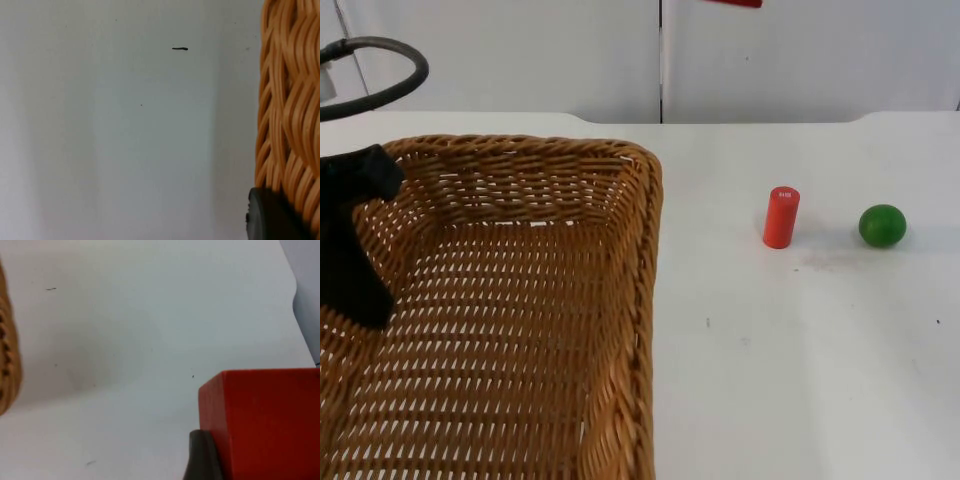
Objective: Pick up the basket with the left hand and place the object to the left of the red cylinder into the basket with the right hand.
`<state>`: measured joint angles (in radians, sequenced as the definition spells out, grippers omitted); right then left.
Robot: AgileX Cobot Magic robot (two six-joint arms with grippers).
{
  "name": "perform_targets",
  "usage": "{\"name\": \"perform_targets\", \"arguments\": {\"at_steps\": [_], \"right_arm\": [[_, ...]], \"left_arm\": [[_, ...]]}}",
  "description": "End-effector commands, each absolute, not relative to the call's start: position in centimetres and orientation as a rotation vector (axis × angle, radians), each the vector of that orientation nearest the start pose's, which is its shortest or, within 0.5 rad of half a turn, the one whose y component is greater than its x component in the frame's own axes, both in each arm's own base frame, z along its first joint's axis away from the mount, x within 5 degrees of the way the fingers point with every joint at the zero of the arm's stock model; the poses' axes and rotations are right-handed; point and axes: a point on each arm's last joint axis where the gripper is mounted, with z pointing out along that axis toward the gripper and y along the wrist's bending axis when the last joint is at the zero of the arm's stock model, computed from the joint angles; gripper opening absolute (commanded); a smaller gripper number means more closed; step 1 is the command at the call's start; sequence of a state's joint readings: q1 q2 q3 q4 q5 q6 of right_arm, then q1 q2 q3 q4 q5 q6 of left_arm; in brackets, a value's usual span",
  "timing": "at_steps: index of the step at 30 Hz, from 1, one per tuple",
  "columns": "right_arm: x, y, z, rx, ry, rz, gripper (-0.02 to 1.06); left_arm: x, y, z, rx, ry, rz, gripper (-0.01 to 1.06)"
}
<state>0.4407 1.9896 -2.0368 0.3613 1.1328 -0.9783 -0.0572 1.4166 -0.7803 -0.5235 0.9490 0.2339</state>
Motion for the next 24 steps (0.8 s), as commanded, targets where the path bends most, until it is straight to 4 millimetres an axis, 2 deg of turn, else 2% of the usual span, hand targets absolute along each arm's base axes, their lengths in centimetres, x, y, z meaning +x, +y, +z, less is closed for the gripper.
{"name": "perform_targets", "arguments": {"at_steps": [1, 8, 16, 24], "right_arm": [[38.0, 21.0, 36.5, -1.556, 1.94, 0.246, 0.0], [37.3, 20.2, 37.4, -1.484, 2.028, 0.217, 0.0], [36.5, 20.4, 38.2, -1.451, 2.056, 0.241, 0.0], [35.1, 22.6, 38.2, -1.487, 2.04, 0.271, 0.0]], "left_arm": [[22.9, -5.3, 21.7, -0.029, 2.946, -0.685, 0.0], [22.9, -5.3, 21.7, -0.023, 2.945, -0.684, 0.0], [22.9, -5.3, 21.8, -0.002, 2.941, -0.684, 0.0], [22.9, -5.3, 21.8, -0.002, 2.941, -0.684, 0.0]]}}
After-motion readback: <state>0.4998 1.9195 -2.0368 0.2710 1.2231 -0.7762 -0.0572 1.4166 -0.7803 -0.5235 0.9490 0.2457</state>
